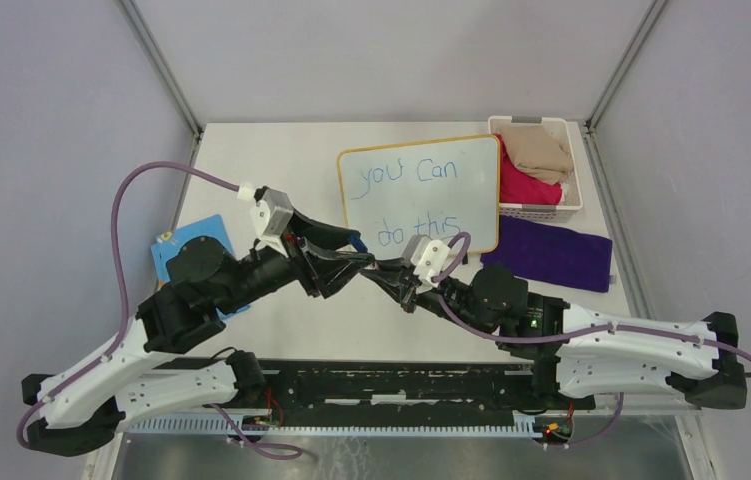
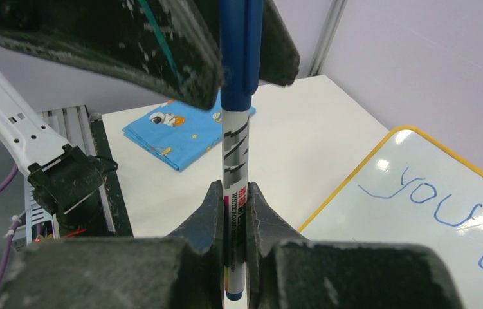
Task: Write a sentence on the whiteboard
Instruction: Close the whiteboard marker at the center of the board.
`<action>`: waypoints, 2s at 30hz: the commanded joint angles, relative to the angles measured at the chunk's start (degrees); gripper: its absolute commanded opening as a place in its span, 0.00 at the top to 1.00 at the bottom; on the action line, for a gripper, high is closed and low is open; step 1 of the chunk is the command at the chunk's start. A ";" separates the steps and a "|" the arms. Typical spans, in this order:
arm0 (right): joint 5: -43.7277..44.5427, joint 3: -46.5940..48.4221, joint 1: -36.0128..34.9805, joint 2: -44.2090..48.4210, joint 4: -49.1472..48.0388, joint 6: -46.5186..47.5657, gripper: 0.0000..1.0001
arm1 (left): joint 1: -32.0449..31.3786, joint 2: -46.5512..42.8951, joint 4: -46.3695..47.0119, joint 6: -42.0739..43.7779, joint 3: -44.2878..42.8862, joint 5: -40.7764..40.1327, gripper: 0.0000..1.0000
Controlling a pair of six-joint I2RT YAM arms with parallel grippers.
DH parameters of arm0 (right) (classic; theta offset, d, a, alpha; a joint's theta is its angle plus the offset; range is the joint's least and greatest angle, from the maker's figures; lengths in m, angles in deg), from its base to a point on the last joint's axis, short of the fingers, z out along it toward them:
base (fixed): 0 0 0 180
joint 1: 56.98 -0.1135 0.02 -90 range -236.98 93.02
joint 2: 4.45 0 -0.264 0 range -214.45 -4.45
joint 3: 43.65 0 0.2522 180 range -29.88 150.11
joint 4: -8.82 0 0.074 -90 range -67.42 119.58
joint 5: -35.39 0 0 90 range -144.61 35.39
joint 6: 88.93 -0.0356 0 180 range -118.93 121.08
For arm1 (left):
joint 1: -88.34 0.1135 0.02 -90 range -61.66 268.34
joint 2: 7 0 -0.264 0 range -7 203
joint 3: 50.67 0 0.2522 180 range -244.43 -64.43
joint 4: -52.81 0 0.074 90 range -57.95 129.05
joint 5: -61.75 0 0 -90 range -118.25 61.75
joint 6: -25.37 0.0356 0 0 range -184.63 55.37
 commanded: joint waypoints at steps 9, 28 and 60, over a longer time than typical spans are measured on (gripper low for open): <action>-1.60 -1.54 0.11 1.36 -7.18 -2.48 1.00 | -0.10 -2.03 10.59 -2.55 2.82 -4.57 0.48; 1.40 -5.39 0.23 3.39 -12.49 -4.30 1.00 | -0.07 4.13 11.35 -4.35 4.96 2.96 0.98; 1.13 -3.60 0.72 4.45 -12.06 -1.96 1.00 | -0.11 -2.14 12.58 -8.25 10.86 -0.94 0.24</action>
